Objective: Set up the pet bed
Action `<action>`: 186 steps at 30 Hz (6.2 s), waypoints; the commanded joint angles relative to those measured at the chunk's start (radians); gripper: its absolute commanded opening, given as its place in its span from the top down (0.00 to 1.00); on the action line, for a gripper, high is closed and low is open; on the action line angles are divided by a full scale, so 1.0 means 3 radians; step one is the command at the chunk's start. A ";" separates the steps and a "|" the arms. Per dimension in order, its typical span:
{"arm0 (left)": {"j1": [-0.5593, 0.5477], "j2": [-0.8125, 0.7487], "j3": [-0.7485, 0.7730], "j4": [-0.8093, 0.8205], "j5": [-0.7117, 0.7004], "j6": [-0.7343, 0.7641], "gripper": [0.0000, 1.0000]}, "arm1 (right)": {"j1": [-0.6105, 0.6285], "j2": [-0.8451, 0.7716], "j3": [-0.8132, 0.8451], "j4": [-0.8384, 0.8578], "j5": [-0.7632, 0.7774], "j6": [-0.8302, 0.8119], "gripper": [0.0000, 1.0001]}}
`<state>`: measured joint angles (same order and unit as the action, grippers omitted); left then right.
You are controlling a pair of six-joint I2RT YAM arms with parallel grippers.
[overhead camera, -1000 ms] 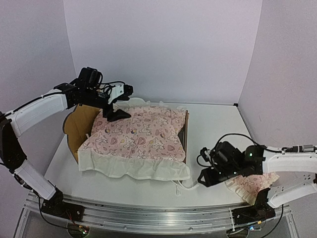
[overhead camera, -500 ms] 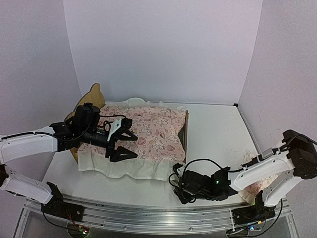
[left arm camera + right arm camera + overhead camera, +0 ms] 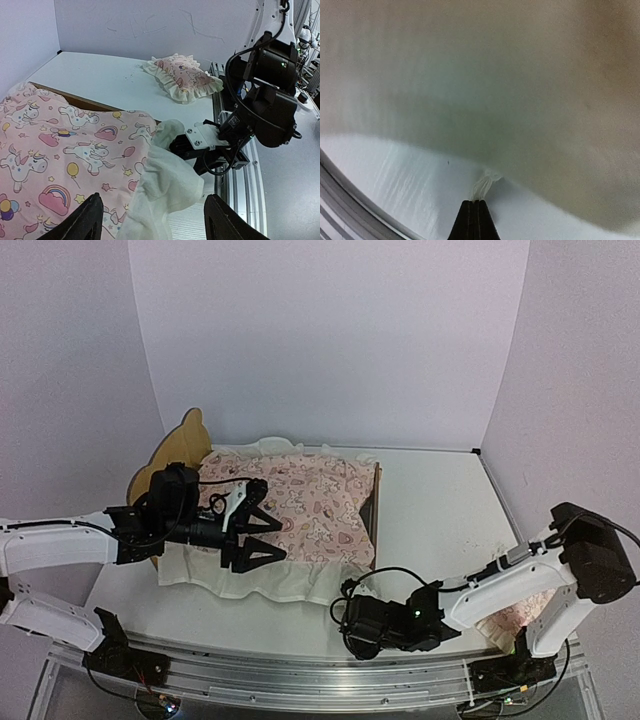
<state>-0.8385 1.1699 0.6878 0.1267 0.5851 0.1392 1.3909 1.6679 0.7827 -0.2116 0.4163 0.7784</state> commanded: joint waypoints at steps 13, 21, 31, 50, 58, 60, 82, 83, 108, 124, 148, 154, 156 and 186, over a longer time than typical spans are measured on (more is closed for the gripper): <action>-0.1005 0.0604 -0.0613 0.1793 0.0044 0.0475 0.28 | -0.0172 -0.1313 -0.0555 -0.0064 -0.0804 -0.0085 1.00; -0.1178 0.1177 -0.0421 0.1843 -0.0043 0.0097 0.32 | -0.0238 -0.1144 -0.0697 -0.0042 -0.0688 0.0262 0.84; -0.1259 0.1315 -0.0447 0.1993 -0.0389 -0.0039 0.32 | -0.0606 -0.1648 -0.0747 -0.0594 -0.0107 0.0366 0.63; -0.1268 0.1706 0.0185 0.0769 -0.0097 0.1581 0.31 | -0.1263 -0.0833 -0.0633 -0.0003 -0.1136 -0.1077 0.54; -0.1356 0.2244 0.1022 -0.0097 -0.0130 0.2263 0.28 | -0.1400 -0.0698 -0.0703 0.0184 -0.1236 -0.1303 0.76; -0.1387 0.2372 0.1179 -0.0307 -0.0159 0.2403 0.28 | -0.1416 -0.0711 -0.0714 0.0189 -0.1246 -0.1326 0.88; -0.1452 0.3261 0.2358 -0.1511 -0.1120 0.3097 0.48 | -0.1450 -0.1529 -0.0902 -0.0082 -0.1310 -0.0810 1.00; -0.1450 0.3292 0.2386 -0.1495 -0.1160 0.3093 0.48 | -0.1448 -0.1533 -0.0897 -0.0093 -0.1300 -0.0812 1.00; -0.1070 0.2459 0.2652 -0.1790 -0.0176 0.1866 1.00 | -0.1329 -0.1872 -0.1023 -0.0046 -0.1420 -0.0685 1.00; -0.0781 0.2319 0.2982 -0.1952 0.0394 0.1077 1.00 | -0.0119 -0.1332 -0.0247 0.0271 -0.0971 -0.1297 1.00; -0.0794 0.2672 0.2975 -0.2188 0.0639 0.1088 0.38 | -0.0116 -0.1487 -0.0432 0.0552 -0.0440 -0.1010 1.00; -0.0690 0.2403 0.2909 -0.2241 0.0901 0.1143 0.31 | -0.0128 -0.1475 -0.0503 0.0559 -0.0351 -0.0967 1.00; -0.0649 0.2203 0.2709 -0.2095 0.0980 0.1139 0.31 | -0.0139 -0.1486 -0.0529 0.0563 -0.0333 -0.0927 1.00; -0.1081 0.1755 0.0788 0.0222 -0.0208 0.1009 0.49 | -0.0408 -0.1312 -0.0296 0.0618 -0.0865 -0.0958 1.00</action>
<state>-1.1564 1.6721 0.9245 0.1311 0.5204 0.4253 1.2852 1.2620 0.6348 -0.0598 0.1918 0.5125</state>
